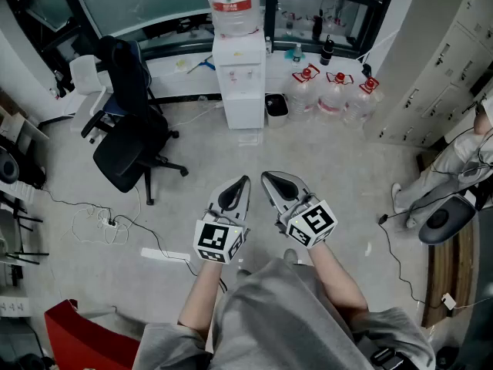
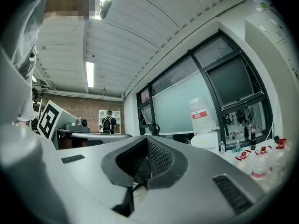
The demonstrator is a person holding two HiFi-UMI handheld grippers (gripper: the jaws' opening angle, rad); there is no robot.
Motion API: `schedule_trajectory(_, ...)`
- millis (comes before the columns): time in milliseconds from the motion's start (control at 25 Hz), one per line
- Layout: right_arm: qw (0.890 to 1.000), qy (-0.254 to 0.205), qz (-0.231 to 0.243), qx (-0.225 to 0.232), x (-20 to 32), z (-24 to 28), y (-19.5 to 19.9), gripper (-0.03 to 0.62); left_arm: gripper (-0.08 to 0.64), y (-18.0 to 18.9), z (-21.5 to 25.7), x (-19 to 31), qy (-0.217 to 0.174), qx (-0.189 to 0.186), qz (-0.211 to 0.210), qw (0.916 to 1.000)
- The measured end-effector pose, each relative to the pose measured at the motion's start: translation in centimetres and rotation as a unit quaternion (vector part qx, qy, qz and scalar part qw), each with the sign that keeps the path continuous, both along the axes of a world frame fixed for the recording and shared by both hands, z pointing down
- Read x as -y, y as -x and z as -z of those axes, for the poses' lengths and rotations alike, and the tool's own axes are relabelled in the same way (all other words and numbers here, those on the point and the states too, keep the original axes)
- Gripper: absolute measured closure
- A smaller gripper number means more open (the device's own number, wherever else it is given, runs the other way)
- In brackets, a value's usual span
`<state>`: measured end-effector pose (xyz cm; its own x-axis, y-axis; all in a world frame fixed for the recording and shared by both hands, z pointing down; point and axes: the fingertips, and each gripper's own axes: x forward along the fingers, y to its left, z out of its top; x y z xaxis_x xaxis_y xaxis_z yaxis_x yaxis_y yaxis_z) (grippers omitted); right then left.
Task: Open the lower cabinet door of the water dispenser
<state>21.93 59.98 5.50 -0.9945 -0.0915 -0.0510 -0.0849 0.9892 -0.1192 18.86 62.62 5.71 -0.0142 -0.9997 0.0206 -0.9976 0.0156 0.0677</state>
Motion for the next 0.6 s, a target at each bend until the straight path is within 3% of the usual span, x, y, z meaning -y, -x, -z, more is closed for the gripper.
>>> schedule_trajectory(320,1.0,0.004,-0.003,-0.002,2.1,-0.6,-1.8,0.584,0.549,-2.3,-0.8,1.8,0.012,-0.004,-0.009,0.9999)
schedule_trajectory(600,1.0,0.008,-0.014,-0.002,4.8,-1.1,-5.6,0.584,0.549,-5.9,-1.4,4.1,0.023,-0.004,-0.014,0.9996)
